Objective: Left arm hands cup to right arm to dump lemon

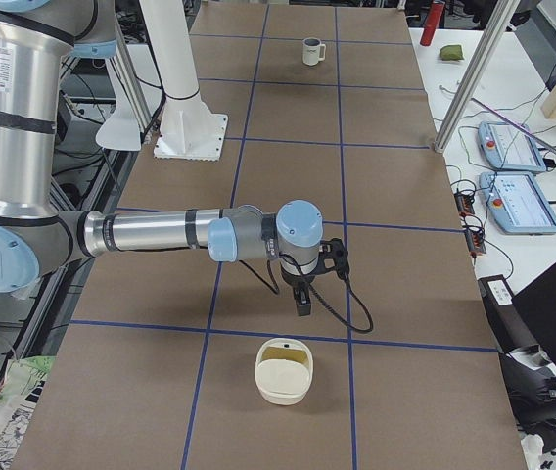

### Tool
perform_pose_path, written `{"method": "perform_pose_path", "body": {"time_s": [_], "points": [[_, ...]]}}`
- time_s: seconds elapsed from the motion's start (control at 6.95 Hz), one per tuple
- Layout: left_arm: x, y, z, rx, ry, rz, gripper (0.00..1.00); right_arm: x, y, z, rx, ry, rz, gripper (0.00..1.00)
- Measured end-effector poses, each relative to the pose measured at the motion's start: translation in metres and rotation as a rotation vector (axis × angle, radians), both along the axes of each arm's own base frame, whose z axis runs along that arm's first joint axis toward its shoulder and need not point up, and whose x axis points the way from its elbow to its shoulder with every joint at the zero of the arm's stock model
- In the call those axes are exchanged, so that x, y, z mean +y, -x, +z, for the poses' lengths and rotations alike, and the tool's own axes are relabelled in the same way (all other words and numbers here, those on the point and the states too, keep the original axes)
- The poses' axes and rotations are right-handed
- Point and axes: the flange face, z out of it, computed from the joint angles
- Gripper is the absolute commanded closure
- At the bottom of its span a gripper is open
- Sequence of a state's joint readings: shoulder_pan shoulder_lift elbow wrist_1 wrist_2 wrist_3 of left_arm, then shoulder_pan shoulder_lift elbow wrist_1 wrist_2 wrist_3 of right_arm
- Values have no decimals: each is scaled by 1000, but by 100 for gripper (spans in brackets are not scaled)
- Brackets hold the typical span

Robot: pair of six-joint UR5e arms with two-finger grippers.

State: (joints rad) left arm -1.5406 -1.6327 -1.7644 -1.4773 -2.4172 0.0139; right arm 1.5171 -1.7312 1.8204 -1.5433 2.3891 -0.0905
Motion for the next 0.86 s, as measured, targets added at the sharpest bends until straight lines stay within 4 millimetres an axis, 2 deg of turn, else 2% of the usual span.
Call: {"method": "perform_pose_path", "body": {"time_s": [0.86], "points": [[0, -1, -7, 8, -12, 0, 0, -1, 0, 1, -1, 0, -1, 0]]}}
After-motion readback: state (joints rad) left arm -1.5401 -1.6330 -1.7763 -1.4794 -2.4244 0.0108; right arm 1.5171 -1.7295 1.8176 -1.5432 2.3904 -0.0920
